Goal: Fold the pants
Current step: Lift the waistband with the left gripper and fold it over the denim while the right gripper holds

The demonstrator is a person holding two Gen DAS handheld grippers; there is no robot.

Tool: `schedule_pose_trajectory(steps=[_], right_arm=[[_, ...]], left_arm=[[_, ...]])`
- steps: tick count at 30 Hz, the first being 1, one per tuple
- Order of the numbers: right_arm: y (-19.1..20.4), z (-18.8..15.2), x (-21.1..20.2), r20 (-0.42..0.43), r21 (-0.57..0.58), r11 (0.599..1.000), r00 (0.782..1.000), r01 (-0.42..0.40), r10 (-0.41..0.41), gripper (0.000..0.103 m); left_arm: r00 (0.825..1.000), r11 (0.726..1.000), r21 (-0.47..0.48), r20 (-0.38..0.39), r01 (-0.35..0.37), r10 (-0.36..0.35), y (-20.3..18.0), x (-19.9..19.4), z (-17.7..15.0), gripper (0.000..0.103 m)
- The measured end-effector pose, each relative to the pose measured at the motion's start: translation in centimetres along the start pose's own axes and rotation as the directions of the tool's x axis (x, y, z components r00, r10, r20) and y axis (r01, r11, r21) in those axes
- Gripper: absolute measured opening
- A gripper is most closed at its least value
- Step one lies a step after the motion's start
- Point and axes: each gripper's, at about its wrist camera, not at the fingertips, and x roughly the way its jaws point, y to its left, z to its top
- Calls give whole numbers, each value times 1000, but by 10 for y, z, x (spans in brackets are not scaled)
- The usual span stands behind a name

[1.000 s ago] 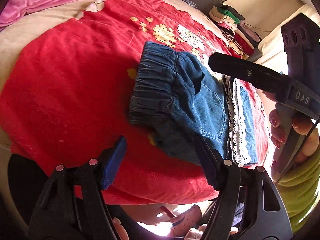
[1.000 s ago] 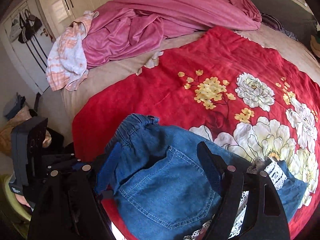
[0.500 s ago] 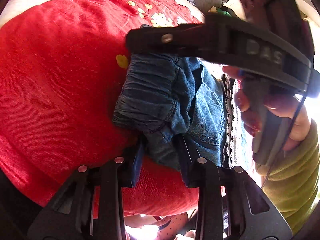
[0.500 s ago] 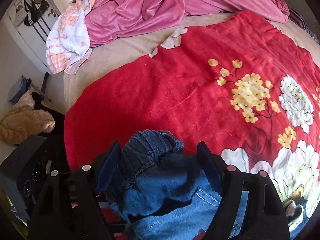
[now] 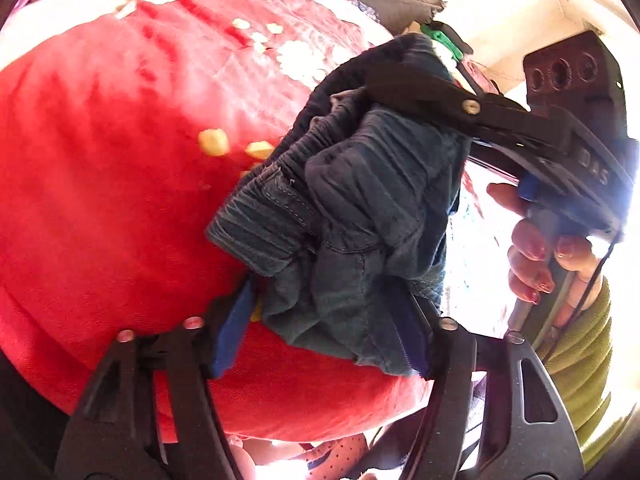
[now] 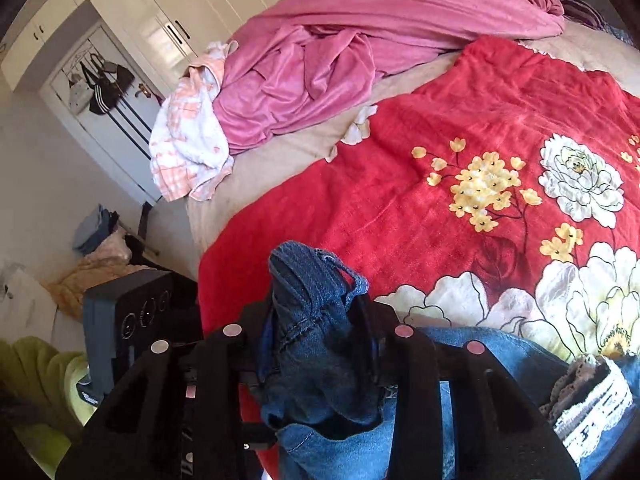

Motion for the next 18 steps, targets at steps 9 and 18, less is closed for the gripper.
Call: schedule_pose_trajectory(steps=[9,18], right_arm=[[-24,-17,-81,134,32,999,990,35,-39,33],[-57,-53,-136,209,92,994,975,62,-80,33]], left_arm=[[999,992,120,14,36,-38,-69,-3,7,26],[1000,971,238,-5,31,-31,-131,27,-4,26]])
